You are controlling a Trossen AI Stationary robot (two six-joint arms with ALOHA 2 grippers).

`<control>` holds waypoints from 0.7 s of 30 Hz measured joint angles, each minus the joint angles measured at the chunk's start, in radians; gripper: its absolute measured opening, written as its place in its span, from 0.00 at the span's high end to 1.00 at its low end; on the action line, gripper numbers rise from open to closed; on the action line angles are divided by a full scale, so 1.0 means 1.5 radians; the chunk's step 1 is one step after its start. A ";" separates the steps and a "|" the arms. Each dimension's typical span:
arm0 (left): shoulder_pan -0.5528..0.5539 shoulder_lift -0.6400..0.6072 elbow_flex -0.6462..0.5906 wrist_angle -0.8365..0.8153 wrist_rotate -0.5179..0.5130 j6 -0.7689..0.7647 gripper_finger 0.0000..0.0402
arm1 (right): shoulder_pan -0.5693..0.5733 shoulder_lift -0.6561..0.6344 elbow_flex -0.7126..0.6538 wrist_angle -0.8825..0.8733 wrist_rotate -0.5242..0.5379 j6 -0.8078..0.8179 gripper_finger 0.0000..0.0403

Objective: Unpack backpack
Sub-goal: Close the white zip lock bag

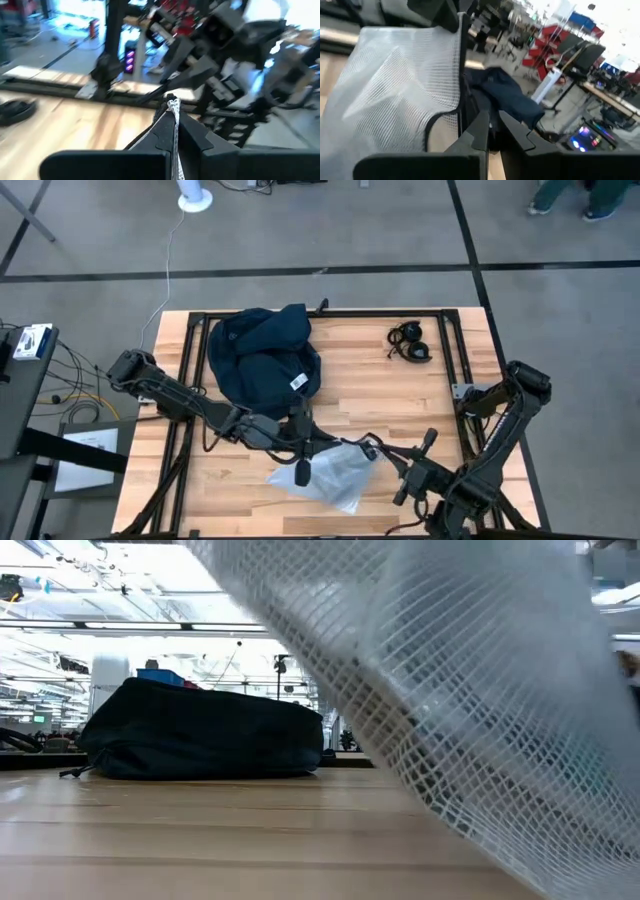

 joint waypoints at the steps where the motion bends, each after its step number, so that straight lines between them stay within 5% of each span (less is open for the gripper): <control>1: 0.000 0.000 0.000 -0.013 -0.011 -0.006 1.00 | 0.003 0.000 0.000 -0.006 -0.009 0.008 0.98; 12: -0.010 -0.056 0.000 -0.078 -0.050 -0.009 1.00 | 0.057 0.000 0.000 -0.239 -0.135 0.310 0.98; 21: -0.007 -0.095 0.000 -0.207 -0.109 -0.047 1.00 | 0.085 0.002 0.000 -0.321 -0.228 0.404 0.98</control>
